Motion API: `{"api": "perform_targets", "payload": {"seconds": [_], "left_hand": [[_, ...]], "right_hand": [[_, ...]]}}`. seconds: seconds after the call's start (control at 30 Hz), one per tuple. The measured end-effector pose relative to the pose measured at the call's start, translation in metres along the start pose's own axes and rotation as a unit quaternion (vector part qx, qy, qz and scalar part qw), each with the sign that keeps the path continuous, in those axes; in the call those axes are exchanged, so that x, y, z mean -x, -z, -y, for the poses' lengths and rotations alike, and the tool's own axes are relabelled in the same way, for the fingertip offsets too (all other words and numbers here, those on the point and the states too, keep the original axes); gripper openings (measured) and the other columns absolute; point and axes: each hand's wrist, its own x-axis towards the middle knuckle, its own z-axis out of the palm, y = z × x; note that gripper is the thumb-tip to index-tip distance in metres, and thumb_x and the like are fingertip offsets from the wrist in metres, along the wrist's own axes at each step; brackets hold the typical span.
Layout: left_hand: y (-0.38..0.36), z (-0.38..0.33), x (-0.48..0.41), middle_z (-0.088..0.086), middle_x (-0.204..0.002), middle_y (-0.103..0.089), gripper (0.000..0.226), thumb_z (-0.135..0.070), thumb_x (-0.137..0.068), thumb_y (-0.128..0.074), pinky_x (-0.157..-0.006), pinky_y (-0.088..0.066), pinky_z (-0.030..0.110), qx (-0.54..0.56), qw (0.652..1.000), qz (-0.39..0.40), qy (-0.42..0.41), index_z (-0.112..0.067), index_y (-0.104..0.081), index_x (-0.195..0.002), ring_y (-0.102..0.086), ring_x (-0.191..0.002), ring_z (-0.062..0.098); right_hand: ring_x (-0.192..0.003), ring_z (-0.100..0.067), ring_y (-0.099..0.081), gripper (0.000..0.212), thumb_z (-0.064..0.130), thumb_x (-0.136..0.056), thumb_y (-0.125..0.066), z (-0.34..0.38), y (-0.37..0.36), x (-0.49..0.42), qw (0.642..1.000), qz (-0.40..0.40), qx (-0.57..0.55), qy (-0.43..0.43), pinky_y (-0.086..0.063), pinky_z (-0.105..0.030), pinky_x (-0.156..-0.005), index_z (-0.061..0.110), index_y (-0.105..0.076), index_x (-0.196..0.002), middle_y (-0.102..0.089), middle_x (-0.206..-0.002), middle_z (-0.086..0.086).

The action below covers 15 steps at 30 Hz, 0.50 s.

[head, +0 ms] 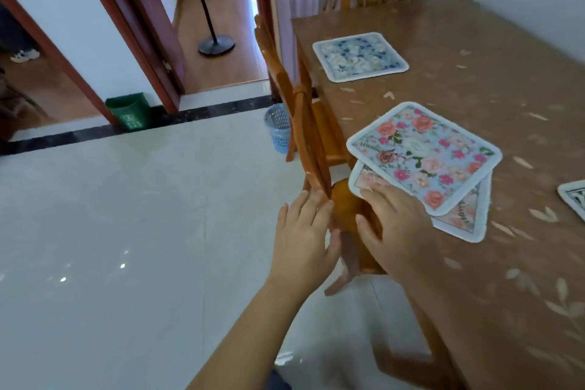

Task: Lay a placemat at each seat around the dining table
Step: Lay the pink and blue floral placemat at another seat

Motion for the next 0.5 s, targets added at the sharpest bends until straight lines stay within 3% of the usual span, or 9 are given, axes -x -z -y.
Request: {"api": "perform_targets", "payload": {"seconds": [0.13, 0.3, 0.5], "left_hand": [[0.007, 0.033, -0.033, 0.006, -0.135, -0.051, 0.041, -0.028, -0.085, -0.059, -0.106, -0.022, 0.043, 0.004, 0.997, 0.019, -0.072, -0.016, -0.052, -0.124, -0.039, -0.129, 0.027], [0.005, 0.058, -0.073, 0.003, -0.134, -0.052, 0.040, -0.027, -0.084, -0.059, -0.107, -0.028, 0.051, 0.042, 0.989, 0.056, -0.131, -0.019, -0.052, -0.123, -0.039, -0.129, 0.026], [-0.024, 0.052, -0.122, 0.003, -0.132, -0.053, 0.041, -0.030, -0.084, -0.057, -0.103, -0.016, 0.043, 0.049, 0.974, 0.069, -0.210, -0.019, -0.051, -0.123, -0.041, -0.127, 0.026]], "right_hand": [[-0.104, -0.035, -0.060, 0.042, 0.026, -0.079, -0.066, 0.025, -0.008, -0.024, 0.997, -0.021, 0.014, -0.074, -0.051, -0.051, -0.087, 0.002, -0.059, -0.113, -0.065, -0.114, -0.019], [-0.109, -0.035, -0.056, 0.041, 0.024, -0.081, -0.065, 0.040, -0.018, -0.042, 0.985, -0.030, 0.052, -0.162, -0.043, -0.048, -0.094, 0.006, -0.057, -0.117, -0.062, -0.119, -0.017], [-0.118, -0.031, -0.050, 0.041, 0.028, -0.084, -0.060, 0.014, -0.025, -0.051, 0.961, -0.021, 0.098, -0.257, -0.038, -0.048, -0.100, 0.011, -0.054, -0.121, -0.057, -0.127, -0.011]]}}
